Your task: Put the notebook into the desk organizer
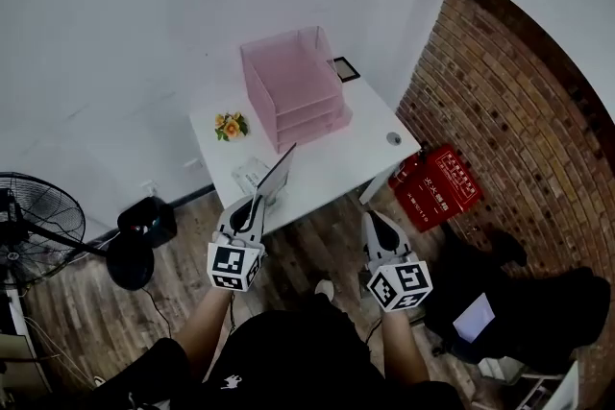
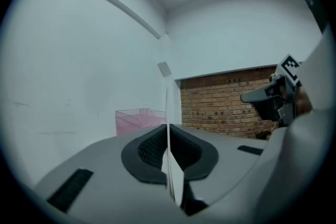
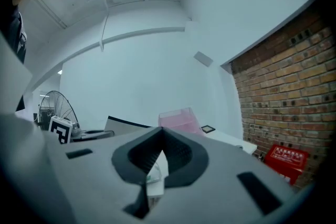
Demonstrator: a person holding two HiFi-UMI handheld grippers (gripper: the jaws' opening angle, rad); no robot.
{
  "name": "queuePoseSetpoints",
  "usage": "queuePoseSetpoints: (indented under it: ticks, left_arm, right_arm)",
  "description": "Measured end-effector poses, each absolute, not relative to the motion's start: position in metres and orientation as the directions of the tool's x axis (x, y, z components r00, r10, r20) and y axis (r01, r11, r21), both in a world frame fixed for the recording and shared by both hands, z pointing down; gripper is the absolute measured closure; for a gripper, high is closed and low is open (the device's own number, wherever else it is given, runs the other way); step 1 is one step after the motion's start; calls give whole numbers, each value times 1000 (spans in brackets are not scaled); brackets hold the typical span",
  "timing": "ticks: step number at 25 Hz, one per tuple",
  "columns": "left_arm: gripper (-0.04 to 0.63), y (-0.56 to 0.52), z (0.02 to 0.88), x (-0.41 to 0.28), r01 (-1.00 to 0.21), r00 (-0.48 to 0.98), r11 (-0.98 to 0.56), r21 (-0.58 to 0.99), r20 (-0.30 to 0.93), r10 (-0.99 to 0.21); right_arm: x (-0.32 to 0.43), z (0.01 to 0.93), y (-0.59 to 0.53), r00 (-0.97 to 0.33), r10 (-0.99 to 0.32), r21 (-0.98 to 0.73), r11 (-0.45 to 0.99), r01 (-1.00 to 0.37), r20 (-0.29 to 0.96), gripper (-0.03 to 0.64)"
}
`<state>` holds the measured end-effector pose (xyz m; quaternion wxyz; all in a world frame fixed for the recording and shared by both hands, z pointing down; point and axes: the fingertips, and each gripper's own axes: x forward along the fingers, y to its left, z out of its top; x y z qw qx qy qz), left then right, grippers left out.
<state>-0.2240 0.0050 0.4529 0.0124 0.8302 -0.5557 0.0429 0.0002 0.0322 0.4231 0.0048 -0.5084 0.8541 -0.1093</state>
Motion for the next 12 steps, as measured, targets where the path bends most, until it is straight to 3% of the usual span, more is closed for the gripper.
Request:
queuePoseSetpoints:
  ticks: [12]
  left_arm:
    - [584,-68,455,-150,-940,311,-324,-104,123,-942]
  right_arm:
    - [63,438,-52,-572,-815,-229,542,-809,94,615]
